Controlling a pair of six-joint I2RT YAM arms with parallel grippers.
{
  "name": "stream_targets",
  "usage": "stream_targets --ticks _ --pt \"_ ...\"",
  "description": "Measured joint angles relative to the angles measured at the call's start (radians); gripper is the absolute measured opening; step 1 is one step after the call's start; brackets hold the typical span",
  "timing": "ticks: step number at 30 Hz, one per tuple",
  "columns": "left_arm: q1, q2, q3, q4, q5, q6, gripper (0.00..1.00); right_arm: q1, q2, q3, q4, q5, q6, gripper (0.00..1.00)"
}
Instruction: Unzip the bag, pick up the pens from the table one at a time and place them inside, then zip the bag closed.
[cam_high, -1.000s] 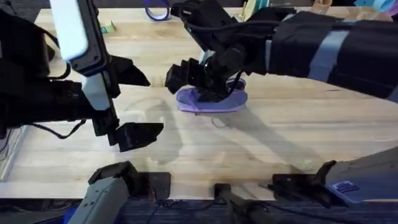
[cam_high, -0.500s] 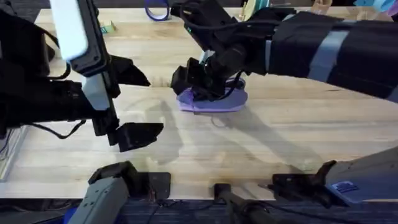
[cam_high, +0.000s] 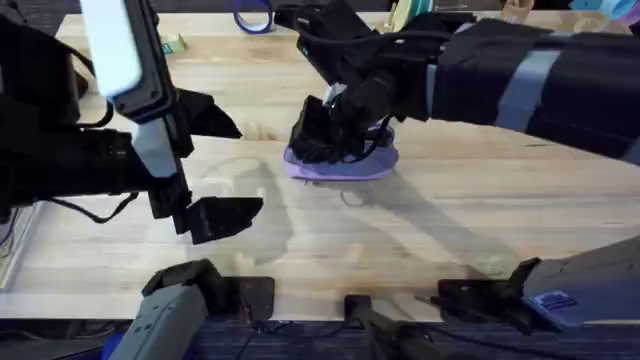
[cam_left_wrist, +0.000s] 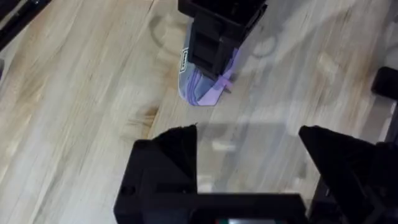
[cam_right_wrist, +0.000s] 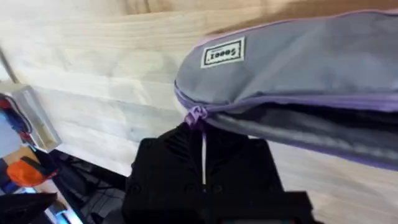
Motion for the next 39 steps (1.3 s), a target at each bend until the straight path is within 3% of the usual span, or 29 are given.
stream_targets --ticks 23,39 --pt "0.000 0.000 0.000 0.000 0.000 0.000 0.993 0.001 0.000 0.000 -0.033 0.006 0.036 0.031" --pt "0.000 0.000 0.000 0.000 0.000 0.000 0.993 0.000 -0.127 0.031 0.004 0.026 -0.120 0.031"
